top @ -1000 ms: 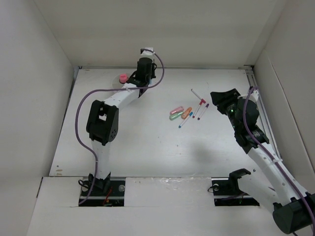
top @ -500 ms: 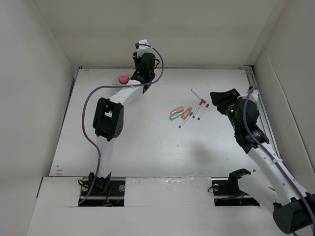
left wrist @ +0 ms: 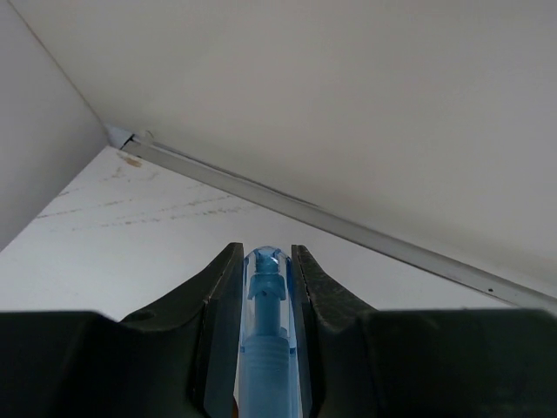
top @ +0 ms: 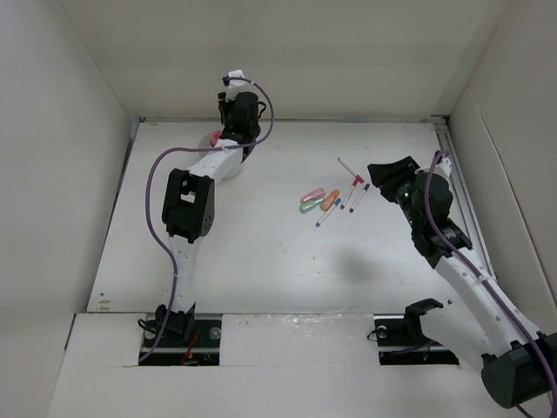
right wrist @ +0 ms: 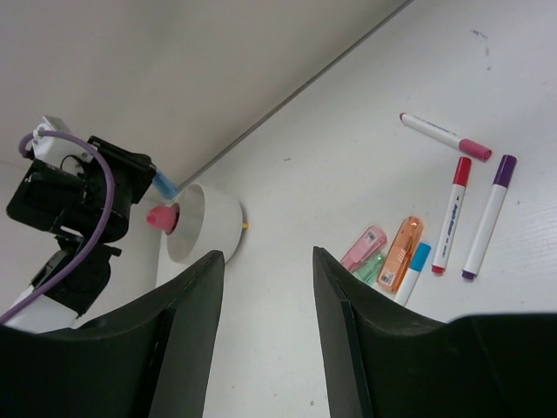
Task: Sort the stationery into containers
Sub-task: Place the stationery in the storage box.
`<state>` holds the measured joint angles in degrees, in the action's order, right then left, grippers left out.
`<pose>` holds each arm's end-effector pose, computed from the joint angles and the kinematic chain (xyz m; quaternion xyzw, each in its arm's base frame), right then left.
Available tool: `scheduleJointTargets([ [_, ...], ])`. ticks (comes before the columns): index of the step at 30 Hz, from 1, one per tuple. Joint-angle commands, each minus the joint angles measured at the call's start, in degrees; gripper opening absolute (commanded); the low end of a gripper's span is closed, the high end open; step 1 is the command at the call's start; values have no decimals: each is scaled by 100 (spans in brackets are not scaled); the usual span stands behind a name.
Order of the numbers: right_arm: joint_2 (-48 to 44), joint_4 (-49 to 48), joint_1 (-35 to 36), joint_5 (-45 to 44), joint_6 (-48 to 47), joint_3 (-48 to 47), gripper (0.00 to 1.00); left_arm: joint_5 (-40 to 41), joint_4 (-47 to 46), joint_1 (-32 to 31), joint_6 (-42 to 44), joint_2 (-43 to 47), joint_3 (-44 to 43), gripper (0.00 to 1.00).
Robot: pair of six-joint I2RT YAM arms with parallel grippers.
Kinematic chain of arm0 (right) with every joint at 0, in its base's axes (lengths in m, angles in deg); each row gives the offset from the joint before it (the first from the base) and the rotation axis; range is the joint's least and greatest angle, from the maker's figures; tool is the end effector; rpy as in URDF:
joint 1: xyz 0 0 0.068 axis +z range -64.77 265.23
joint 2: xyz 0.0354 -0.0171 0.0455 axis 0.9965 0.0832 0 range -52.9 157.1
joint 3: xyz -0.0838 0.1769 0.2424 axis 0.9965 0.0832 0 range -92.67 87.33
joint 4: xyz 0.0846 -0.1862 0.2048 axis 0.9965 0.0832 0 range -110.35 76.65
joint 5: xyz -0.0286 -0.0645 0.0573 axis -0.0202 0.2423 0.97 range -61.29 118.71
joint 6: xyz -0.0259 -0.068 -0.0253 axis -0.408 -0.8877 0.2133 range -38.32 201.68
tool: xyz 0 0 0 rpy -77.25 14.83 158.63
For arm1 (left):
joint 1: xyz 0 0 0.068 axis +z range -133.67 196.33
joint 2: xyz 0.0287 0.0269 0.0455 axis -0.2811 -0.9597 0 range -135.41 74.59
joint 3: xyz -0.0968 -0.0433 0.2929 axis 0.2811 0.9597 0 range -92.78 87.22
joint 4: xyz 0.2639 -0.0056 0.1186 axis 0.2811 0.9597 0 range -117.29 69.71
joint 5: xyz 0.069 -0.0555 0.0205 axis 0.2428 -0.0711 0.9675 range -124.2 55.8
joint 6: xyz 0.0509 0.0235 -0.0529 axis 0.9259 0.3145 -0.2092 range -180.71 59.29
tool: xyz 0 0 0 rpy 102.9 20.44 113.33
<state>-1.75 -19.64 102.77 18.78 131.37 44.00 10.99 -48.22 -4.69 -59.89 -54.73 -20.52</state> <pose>0.2386 0.0636 0.3518 0.2633 0.7098 0.3052 0.5777 0.5862 -0.1753 0.3020 -0.1409 0.6957 0.1552 0.6870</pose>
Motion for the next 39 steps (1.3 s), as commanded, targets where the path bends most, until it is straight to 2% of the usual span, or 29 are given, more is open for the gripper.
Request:
scheduleJointTargets([
  [1, 44, -449, -40, 193, -74, -105, 51, 113, -534, -43, 217, 39, -124, 20],
  [19, -27, -827, -40, 194, -74, 123, 51, 60, -1062, 9, 744, -270, -1, 21],
  [37, -27, -827, -40, 88, -74, 123, 51, 7, -1194, 10, 516, -226, 614, 21],
  [39, -27, -827, -40, 88, -74, 123, 51, 7, -1194, 10, 455, -156, 614, 25],
])
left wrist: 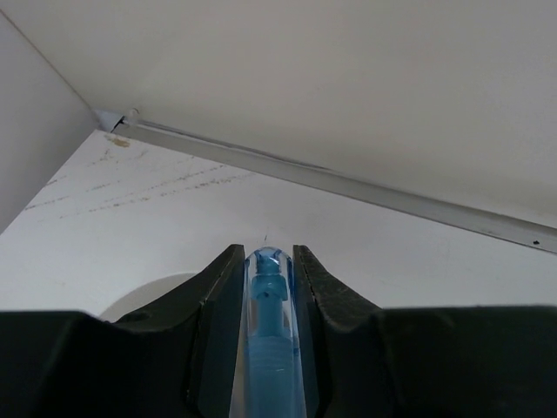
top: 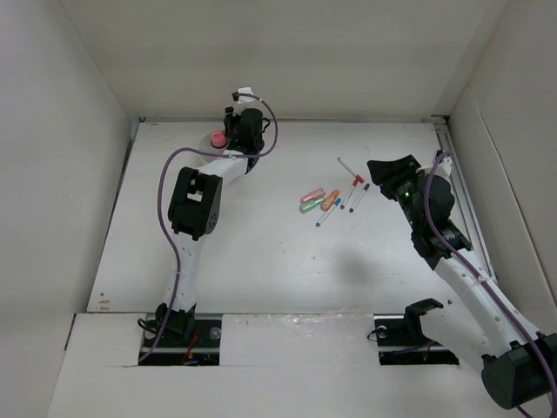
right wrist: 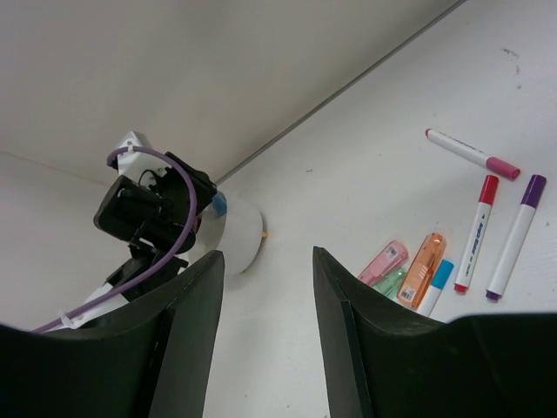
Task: Sort the stationery into containers
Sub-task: Place the stationery in the storage box, then pick up the pen from the center of the board.
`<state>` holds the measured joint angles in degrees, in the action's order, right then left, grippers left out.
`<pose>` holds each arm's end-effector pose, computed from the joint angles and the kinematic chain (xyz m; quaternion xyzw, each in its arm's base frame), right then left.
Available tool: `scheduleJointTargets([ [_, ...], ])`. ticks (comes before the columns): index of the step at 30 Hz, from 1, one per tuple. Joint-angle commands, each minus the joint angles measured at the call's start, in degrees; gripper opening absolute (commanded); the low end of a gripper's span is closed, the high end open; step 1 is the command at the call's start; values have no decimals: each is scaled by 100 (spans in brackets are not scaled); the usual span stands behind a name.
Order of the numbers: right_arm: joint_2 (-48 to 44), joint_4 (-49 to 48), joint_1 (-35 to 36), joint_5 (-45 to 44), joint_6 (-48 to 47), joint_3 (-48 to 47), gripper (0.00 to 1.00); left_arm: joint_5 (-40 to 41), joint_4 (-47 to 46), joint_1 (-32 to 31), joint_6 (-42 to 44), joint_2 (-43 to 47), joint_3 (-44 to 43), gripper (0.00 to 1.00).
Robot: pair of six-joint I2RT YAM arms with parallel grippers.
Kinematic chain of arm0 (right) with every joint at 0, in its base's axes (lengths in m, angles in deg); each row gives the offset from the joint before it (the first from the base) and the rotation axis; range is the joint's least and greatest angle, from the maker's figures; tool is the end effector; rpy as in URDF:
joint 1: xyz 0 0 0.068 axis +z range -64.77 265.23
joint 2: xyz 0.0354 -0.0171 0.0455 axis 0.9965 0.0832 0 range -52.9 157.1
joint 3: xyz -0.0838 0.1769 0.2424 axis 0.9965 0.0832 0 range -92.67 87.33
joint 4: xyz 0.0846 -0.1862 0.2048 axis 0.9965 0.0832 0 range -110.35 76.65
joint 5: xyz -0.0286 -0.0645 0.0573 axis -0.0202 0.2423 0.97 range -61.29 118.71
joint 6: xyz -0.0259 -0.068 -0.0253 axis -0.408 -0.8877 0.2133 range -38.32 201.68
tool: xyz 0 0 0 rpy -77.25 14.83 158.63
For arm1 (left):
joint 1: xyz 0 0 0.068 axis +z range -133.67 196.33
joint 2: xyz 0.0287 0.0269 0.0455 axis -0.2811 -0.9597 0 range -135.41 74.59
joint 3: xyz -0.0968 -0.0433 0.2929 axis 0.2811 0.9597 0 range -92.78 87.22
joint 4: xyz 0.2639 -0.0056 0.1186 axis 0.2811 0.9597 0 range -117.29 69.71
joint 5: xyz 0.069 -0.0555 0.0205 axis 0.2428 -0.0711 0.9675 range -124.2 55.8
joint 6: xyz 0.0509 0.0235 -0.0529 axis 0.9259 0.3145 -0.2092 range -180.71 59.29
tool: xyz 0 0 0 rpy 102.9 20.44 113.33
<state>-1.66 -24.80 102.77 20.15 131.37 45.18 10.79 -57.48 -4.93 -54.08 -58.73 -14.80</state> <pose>0.2402 0.0657 0.3552 0.2516 0.6905 0.3285 0.5933 0.5896 -0.1795 0.2409 -0.1011 0.7047 0.1886 0.6765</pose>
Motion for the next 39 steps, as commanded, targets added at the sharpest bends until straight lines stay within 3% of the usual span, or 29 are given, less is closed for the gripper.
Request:
scheduleJointTargets([
  [1, -35, -311, -40, -50, -74, 5, 51, 27, -268, 34, -127, 245, 94, 26],
  [10, -88, -311, -40, -50, -74, 5, 51, 80, -268, 34, -329, 552, 358, 48],
  [17, -88, -311, -40, 3, -74, 5, 51, -376, -119, -229, -461, 1299, 535, 49],
  [22, -35, -311, -40, -120, -21, 5, 51, -1315, 567, -677, -952, 1712, 261, 49],
  [25, -35, -311, -40, -190, -21, 58, 51, -1764, 934, -792, -1312, 1896, 340, 43],
  [27, -88, -311, -40, -243, -21, 58, 48, -2632, 989, -845, -1848, 1984, 638, 38],
  [29, -149, -258, -40, -295, -21, 58, 33, -3518, 1051, -845, -2139, 1985, 971, 28],
  [31, -211, -258, -40, -357, -21, 58, 14, -4118, 990, -845, -2219, 1985, 1227, 24],
  [33, -211, -258, -40, -418, 41, 58, 8, -4998, 919, -1037, -2080, 1915, 1386, 24],
  [36, -211, -206, -40, -419, 41, 111, 6, -5001, 1252, -1598, -1228, 1731, 1308, 28],
  [37, -211, -206, -40, -419, 41, 111, 6, -4931, 1357, -1749, -991, 1678, 1307, 36],
  [39, -159, -206, -40, -419, 41, 111, 15, -4877, 1655, -1987, -525, 1512, 1141, 44],
])
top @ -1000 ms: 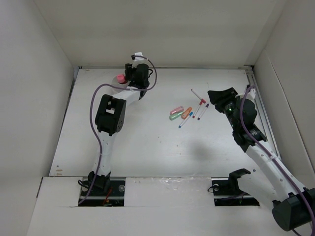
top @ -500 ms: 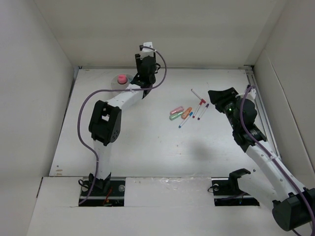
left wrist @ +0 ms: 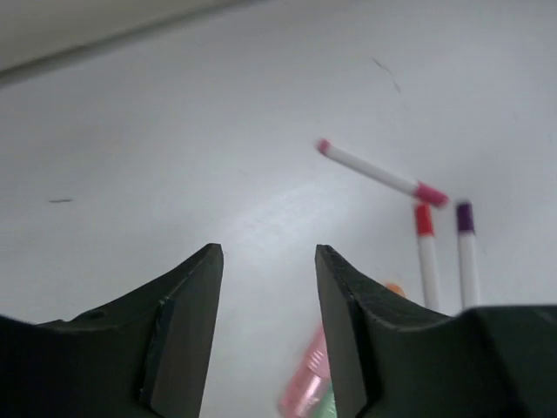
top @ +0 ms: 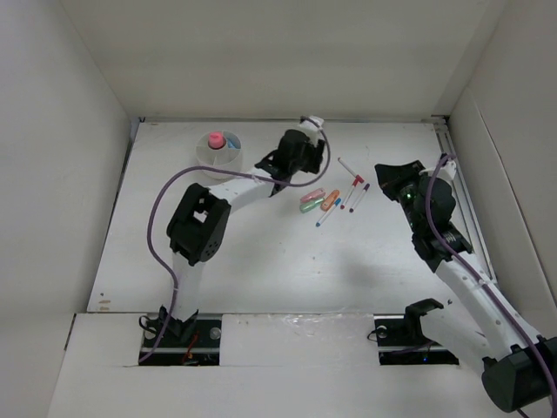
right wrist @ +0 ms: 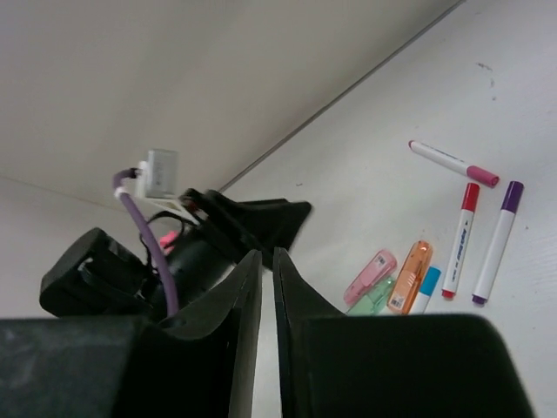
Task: Sort the stationery into containers
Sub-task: Pick up the pen from the center of the board.
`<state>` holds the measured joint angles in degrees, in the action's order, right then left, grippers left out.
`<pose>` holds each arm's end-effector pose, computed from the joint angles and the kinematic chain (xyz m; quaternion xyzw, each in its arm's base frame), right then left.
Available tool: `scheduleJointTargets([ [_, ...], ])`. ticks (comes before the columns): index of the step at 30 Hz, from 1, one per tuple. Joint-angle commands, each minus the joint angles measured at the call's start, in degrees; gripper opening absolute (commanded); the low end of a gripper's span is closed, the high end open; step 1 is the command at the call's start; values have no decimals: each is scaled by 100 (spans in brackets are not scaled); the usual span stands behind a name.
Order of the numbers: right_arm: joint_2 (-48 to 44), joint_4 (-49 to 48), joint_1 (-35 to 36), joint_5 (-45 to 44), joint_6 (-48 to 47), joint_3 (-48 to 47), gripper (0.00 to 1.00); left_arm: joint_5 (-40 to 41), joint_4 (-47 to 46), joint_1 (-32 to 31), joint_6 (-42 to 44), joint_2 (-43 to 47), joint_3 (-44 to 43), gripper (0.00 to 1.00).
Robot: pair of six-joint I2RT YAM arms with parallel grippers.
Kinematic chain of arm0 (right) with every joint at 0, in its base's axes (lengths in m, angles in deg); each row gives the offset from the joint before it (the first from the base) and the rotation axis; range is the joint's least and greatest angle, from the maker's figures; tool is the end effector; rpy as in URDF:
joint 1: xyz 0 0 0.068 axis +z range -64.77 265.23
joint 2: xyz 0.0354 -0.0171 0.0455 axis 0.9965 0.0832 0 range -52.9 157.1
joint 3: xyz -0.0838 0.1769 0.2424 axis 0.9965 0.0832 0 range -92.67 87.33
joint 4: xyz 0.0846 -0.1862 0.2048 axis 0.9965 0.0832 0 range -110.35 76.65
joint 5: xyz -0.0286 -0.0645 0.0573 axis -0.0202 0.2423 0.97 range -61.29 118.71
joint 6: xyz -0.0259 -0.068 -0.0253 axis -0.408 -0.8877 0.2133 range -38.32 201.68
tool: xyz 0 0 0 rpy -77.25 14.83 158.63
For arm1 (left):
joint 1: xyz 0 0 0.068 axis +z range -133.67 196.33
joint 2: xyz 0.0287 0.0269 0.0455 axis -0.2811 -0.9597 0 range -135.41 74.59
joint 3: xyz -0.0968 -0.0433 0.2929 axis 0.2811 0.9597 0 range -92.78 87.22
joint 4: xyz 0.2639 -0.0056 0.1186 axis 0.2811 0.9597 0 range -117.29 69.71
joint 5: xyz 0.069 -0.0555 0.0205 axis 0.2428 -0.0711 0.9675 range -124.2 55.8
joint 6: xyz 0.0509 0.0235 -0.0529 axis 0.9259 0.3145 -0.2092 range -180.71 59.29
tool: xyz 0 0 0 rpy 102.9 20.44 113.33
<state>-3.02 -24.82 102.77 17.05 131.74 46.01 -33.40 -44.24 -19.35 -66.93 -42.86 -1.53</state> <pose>0.2352 0.0605 0.3546 0.2703 0.6796 0.3153 0.6047 0.4606 -0.3295 0.2755 0.1930 0.7513 -0.2205 0.5913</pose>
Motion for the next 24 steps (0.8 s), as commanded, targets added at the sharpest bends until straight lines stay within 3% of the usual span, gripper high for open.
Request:
scheduleJointTargets([
  [1, -23, -203, -40, -108, 3, 28, 17, -458, 428, -623, 823, -146, -334, 47],
  [5, -76, -203, -40, -108, 3, -25, 29, -545, 552, -677, 824, -401, -441, 54],
  [10, -76, -203, -40, -161, 3, -25, 45, -844, 982, -677, 1008, -752, -713, 54],
  [24, 82, -203, -40, -91, 56, -25, 46, -554, 1773, -677, 1439, -1280, -1232, 54],
])
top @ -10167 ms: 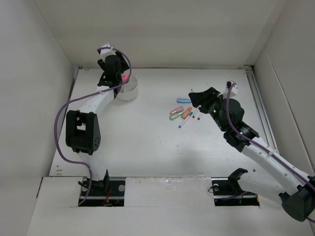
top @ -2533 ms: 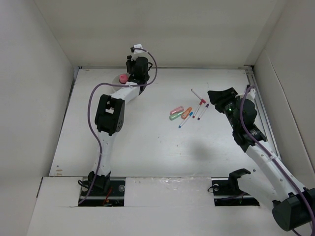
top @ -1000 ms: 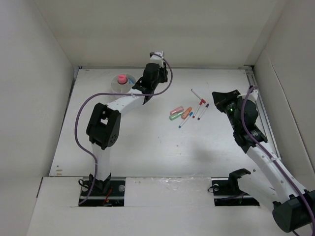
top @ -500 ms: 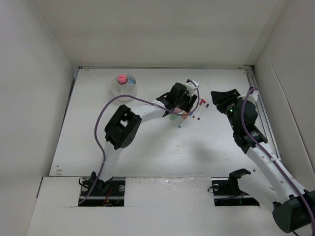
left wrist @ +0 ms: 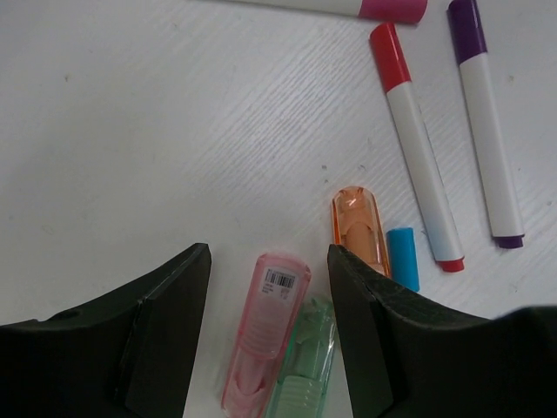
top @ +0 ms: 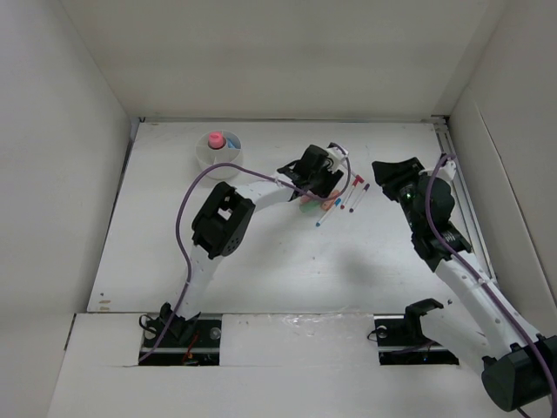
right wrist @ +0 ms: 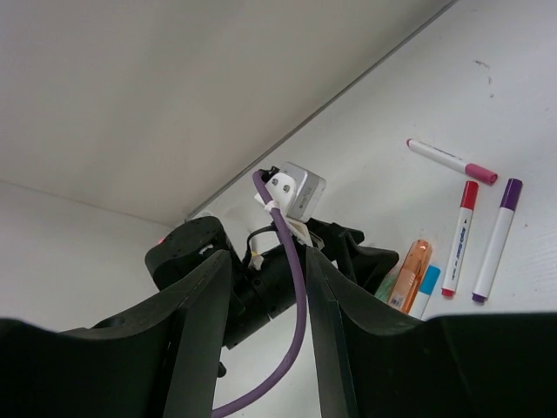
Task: Sort the stationery into containers
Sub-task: Pick up the pen from the center of the board.
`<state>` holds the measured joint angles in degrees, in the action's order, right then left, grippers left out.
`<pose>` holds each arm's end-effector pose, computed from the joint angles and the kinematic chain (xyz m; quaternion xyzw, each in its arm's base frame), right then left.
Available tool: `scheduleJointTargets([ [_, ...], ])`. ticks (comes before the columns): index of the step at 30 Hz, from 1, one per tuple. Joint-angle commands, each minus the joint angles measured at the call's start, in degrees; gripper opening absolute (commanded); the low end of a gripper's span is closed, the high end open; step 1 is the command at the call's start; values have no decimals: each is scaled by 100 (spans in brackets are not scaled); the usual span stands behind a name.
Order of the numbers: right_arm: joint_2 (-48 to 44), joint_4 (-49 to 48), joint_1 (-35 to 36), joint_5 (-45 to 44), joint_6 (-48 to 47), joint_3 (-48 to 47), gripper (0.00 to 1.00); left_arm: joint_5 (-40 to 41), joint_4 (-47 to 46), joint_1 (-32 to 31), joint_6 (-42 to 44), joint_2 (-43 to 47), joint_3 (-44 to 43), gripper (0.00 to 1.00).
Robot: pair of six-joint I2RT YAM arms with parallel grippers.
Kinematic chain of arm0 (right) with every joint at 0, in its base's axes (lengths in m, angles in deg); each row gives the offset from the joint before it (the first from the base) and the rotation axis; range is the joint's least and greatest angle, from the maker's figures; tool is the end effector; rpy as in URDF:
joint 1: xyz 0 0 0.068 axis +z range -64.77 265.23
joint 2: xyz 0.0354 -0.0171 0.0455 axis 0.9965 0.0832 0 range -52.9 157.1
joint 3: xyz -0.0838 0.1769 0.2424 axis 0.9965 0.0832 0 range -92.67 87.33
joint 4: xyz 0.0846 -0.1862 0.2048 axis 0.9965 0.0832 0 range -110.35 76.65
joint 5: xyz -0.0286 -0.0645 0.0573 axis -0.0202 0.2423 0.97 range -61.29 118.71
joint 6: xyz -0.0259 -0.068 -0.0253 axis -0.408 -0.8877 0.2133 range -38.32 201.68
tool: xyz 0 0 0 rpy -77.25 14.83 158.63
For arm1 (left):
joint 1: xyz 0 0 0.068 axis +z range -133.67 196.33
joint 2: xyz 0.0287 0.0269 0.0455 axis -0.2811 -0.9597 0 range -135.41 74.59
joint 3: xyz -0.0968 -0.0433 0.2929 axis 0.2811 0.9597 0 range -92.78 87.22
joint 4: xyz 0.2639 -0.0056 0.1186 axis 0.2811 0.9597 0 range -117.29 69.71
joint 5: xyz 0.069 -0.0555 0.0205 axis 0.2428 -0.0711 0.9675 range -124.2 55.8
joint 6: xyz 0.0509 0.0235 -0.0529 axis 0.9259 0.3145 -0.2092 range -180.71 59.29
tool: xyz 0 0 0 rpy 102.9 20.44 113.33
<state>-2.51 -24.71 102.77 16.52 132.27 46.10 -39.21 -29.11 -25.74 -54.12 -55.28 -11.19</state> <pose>0.2373 0.0605 0.3517 0.2771 0.6813 0.3122 0.6013 0.4427 -0.4071 0.1857 0.3758 0.7778 -0.1890 0.4669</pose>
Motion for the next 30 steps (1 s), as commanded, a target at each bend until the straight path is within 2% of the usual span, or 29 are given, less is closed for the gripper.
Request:
scheduleJointTargets([
  [1, 32, -214, -40, -38, 4, -34, 46, 27, 314, -39, 219, -39, -266, 53],
  [19, 146, -214, -40, 129, 4, -87, 46, 379, 560, -39, 431, -338, -634, 45],
  [23, 208, -214, -40, 181, 4, -87, 46, 379, 622, -39, 431, -461, -776, 35],
  [24, 208, -214, -40, 181, 4, -87, 46, 379, 622, -39, 431, -461, -776, 26],
  [25, 208, -214, -40, 181, -48, -87, 46, 379, 622, -39, 431, -461, -776, 23],
  [30, 261, -214, -40, 155, -49, -87, 46, 616, 219, 84, 361, -154, -417, 13],
])
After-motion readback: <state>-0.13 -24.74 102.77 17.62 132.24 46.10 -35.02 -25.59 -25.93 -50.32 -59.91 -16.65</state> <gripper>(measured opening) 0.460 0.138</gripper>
